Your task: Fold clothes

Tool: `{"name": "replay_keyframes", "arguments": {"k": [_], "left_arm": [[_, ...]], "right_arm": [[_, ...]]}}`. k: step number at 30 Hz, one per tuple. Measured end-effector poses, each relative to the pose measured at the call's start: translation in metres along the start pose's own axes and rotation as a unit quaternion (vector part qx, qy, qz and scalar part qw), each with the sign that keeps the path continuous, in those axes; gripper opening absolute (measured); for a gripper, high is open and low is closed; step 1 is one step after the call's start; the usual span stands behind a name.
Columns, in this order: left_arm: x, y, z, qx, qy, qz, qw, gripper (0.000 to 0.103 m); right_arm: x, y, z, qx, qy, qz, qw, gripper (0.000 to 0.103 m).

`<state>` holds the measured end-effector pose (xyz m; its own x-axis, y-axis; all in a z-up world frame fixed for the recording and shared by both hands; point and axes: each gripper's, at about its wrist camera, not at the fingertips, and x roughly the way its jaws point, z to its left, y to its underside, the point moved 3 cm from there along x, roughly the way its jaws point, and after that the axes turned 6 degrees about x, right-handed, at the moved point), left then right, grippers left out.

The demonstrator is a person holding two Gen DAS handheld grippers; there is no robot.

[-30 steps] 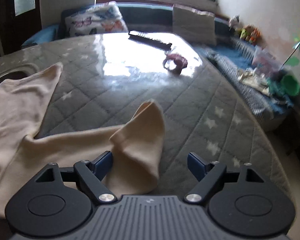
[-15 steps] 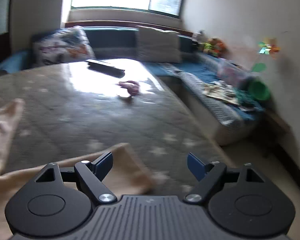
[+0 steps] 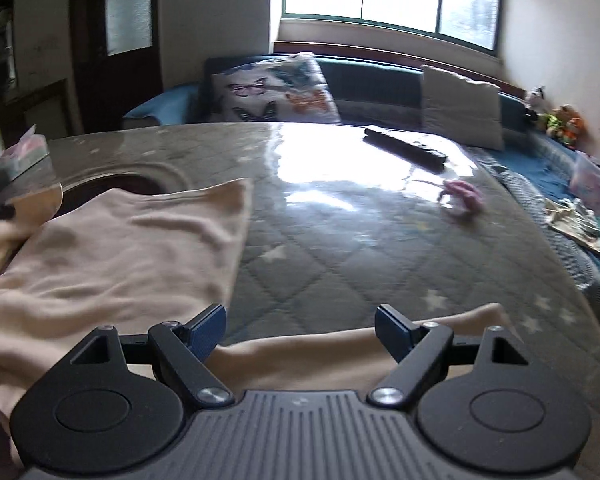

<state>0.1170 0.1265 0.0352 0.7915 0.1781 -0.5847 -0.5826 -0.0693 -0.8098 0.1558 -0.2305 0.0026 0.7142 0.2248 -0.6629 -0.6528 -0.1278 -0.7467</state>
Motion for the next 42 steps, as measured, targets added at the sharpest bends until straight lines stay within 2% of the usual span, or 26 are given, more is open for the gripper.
{"name": "replay_keyframes", "arguments": {"k": [3, 7, 12, 14, 16, 17, 19, 21, 26, 27, 28, 30, 33, 36, 38, 40, 41, 42], "left_arm": [[-0.023, 0.011, 0.029, -0.035, -0.036, -0.012, 0.9987, 0.005], [-0.036, 0.033, 0.059, -0.061, -0.077, 0.019, 0.9950, 0.005], [-0.035, 0.035, 0.056, -0.045, -0.042, 0.030, 0.9976, 0.008], [-0.031, 0.028, 0.042, -0.029, -0.022, 0.025, 0.9990, 0.014], [-0.023, 0.021, 0.027, -0.017, -0.008, 0.024, 0.9995, 0.031], [-0.018, 0.017, 0.022, -0.010, -0.006, 0.024, 0.9997, 0.033], [-0.003, 0.009, 0.008, 0.005, 0.015, 0.024, 0.9996, 0.045], [0.014, 0.003, -0.003, 0.011, 0.025, 0.034, 0.9991, 0.050], [0.057, -0.003, -0.021, 0.043, 0.025, 0.062, 0.9968, 0.047], [0.065, -0.002, -0.021, 0.042, 0.021, 0.070, 0.9965, 0.032], [0.072, 0.001, -0.019, 0.041, 0.014, 0.079, 0.9960, 0.013], [0.075, 0.003, -0.012, 0.033, -0.006, 0.077, 0.9964, 0.007], [0.056, 0.006, 0.008, 0.004, -0.062, 0.052, 0.9967, 0.006], [0.028, 0.013, 0.033, -0.019, -0.114, 0.039, 0.9925, 0.006], [0.016, 0.022, 0.049, -0.029, -0.126, 0.060, 0.9898, 0.007], [0.012, 0.034, 0.060, -0.034, -0.122, 0.093, 0.9876, 0.014], [0.010, 0.038, 0.064, -0.035, -0.126, 0.107, 0.9857, 0.019], [0.008, 0.041, 0.067, -0.036, -0.129, 0.114, 0.9844, 0.029]], "right_arm": [[0.001, 0.003, 0.009, -0.009, -0.008, 0.006, 1.000, 0.084], [0.004, 0.004, 0.013, -0.016, -0.015, 0.016, 1.000, 0.084], [0.009, -0.003, 0.018, -0.021, -0.020, 0.014, 0.999, 0.084], [0.012, -0.008, 0.021, -0.022, -0.022, 0.014, 0.999, 0.084], [0.015, -0.012, 0.023, -0.023, -0.025, 0.014, 0.999, 0.084], [0.016, -0.013, 0.024, -0.023, -0.028, 0.014, 0.999, 0.084], [0.020, -0.017, 0.026, -0.022, -0.033, 0.017, 0.999, 0.084], [0.025, -0.021, 0.028, -0.022, -0.037, 0.020, 0.999, 0.084], [0.035, -0.032, 0.032, -0.024, -0.045, 0.020, 0.999, 0.083], [0.037, -0.034, 0.033, -0.025, -0.047, 0.019, 0.998, 0.083], [0.038, -0.036, 0.034, -0.025, -0.048, 0.018, 0.998, 0.083], [0.042, -0.040, 0.036, -0.025, -0.048, 0.017, 0.998, 0.083], [0.045, -0.044, 0.037, -0.024, -0.052, 0.015, 0.998, 0.083], [0.050, -0.047, 0.037, -0.020, -0.055, 0.014, 0.998, 0.083], [0.054, -0.049, 0.036, -0.016, -0.058, 0.016, 0.998, 0.083], [0.059, -0.050, 0.035, -0.009, -0.062, 0.018, 0.998, 0.083], [0.062, -0.051, 0.033, -0.005, -0.064, 0.020, 0.998, 0.082], [0.065, -0.052, 0.033, -0.001, -0.066, 0.023, 0.998, 0.081]]}}
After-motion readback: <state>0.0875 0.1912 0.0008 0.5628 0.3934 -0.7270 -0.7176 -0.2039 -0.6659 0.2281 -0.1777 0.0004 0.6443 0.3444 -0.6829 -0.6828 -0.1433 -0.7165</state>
